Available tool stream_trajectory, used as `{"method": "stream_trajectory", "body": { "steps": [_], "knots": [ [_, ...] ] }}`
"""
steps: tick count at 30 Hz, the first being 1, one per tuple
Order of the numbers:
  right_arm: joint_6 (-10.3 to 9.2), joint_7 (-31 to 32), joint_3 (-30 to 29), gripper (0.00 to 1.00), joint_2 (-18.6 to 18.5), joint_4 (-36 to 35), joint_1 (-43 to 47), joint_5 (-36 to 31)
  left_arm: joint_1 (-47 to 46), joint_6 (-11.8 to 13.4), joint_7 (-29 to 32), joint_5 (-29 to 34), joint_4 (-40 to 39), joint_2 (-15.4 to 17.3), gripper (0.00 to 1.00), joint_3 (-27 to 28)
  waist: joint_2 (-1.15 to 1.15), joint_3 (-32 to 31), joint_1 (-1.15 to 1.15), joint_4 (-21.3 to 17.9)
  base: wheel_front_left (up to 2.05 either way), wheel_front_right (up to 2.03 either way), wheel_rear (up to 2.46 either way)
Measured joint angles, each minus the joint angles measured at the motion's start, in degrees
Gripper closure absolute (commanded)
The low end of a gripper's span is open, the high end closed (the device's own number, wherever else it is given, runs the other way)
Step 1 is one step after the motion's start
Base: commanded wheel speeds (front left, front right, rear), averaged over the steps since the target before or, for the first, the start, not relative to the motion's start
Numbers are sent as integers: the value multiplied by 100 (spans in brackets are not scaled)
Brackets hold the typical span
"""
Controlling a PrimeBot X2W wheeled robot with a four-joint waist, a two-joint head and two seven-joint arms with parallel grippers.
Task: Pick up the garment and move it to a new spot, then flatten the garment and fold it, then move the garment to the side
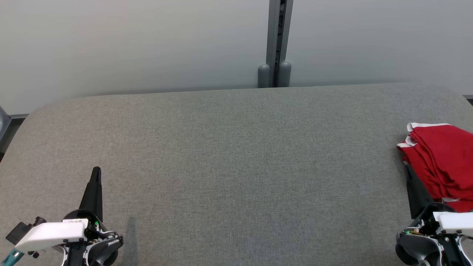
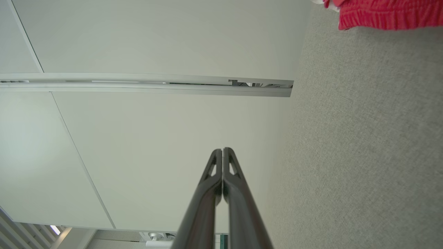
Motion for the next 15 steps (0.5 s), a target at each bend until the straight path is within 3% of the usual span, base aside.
{"method": "stream_trajectory", "body": {
  "steps": [15],
  "knots": [
    [0, 0, 0, 100, 0, 0, 0, 0, 0, 0, 0, 0, 0, 0, 100, 0, 0, 0, 0, 0, 0, 0, 0]
  ]
}}
